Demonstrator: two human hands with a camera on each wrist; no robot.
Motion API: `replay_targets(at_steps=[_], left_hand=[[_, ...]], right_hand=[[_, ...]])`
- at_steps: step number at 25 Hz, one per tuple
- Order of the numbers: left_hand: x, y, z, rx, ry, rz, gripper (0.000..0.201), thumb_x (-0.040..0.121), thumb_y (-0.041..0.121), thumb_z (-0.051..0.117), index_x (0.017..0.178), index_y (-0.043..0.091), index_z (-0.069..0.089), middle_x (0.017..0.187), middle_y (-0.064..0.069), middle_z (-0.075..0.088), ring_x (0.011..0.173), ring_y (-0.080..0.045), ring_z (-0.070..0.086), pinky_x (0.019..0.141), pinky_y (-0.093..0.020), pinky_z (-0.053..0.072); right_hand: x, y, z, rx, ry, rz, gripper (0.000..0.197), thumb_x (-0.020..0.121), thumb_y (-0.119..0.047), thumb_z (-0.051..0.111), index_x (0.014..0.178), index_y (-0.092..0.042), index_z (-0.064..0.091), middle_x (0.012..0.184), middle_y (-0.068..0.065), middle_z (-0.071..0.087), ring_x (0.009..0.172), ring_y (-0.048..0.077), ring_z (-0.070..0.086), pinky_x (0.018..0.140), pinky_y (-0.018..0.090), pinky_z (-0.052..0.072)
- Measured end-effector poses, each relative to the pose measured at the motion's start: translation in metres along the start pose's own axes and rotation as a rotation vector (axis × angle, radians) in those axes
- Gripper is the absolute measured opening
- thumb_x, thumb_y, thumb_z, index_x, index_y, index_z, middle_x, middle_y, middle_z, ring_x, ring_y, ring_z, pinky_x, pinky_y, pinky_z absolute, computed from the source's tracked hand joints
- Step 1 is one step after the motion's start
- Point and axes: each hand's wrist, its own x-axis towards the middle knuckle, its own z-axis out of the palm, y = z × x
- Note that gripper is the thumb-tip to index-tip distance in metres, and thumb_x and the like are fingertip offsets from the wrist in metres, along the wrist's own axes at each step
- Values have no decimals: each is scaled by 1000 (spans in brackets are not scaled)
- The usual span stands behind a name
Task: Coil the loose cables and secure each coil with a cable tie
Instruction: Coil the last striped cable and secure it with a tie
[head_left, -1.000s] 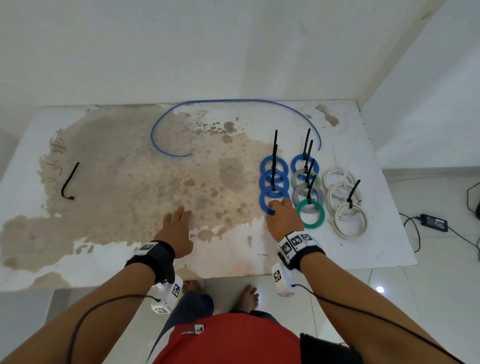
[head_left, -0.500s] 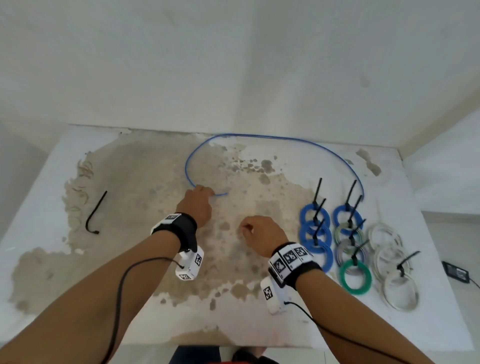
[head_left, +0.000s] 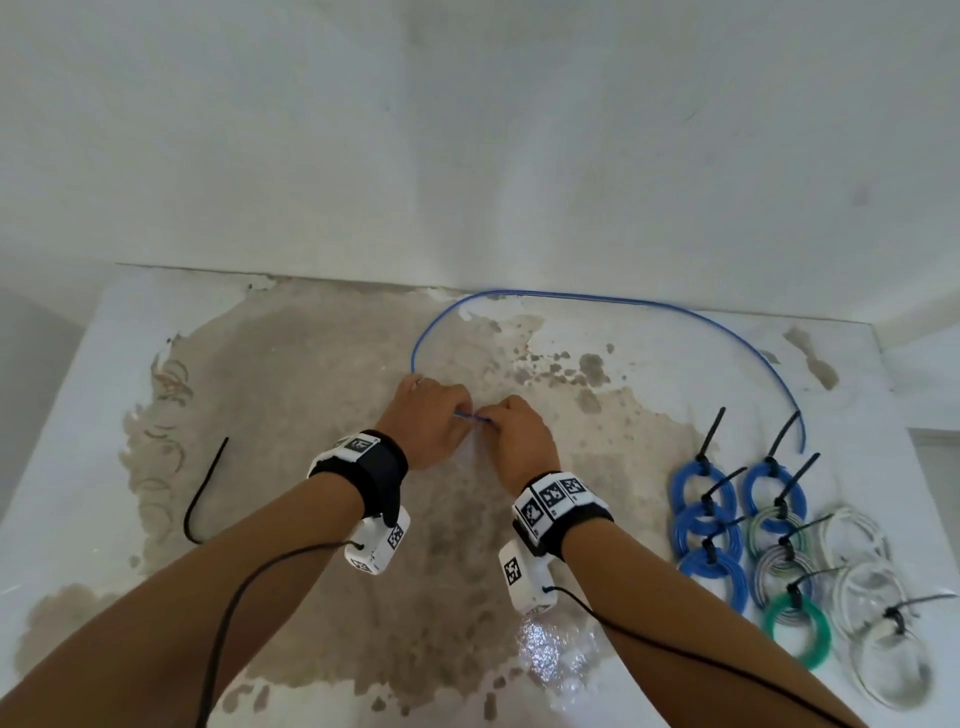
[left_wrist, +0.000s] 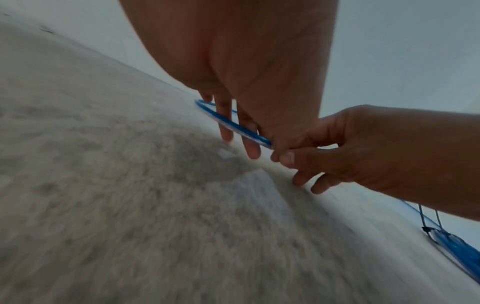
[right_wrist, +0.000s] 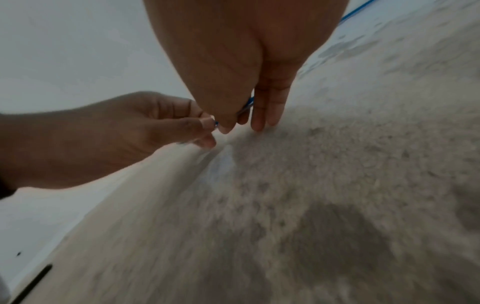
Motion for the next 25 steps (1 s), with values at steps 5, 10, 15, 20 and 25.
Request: replay_targets(at_steps=[5,10,15,20,25], left_hand=[[16,-19,-23,224,67,8,9,93,26,53,96,23,61,89,1,66,99,-26,62,113,-47,19],[14,-5,-52,511,48,-210,17,90,21,47,103,24,59,95,0,70,106,-26,60,107,-45,23],[-19,34,-56,605,-60,-277,24,98,37,41,100,24,61,94,1,71,106,-25,60,95,-40,30],[-56,70,-47,580,-69,-307,42,103,47,28,90,24,62,90,4,70,93,-21,66,94,-38,33],[-92,103,-58,539,-36,-357,53,104,54,23,70,25,50,62,6,47,61,-17,49,81,-34,37]], right_hand=[[-9,20,-48,77,236,-147,19,99,-16,63,112,-12,76,101,2,61,82,19,58,74,26,46],[-30,44,-82,85,291,-148,20,100,-18,62,114,-12,76,100,-1,58,82,8,50,76,16,37],[-64,74,-101,154,298,-21,22,102,-20,59,116,-14,74,103,-5,55,86,8,52,79,16,38],[-101,95,-114,219,285,-29,18,101,-21,60,113,-17,73,105,-7,56,92,6,54,80,10,38],[-129,105,-120,177,222,-96,17,102,-23,59,113,-21,72,109,-6,59,101,11,53,89,20,42]])
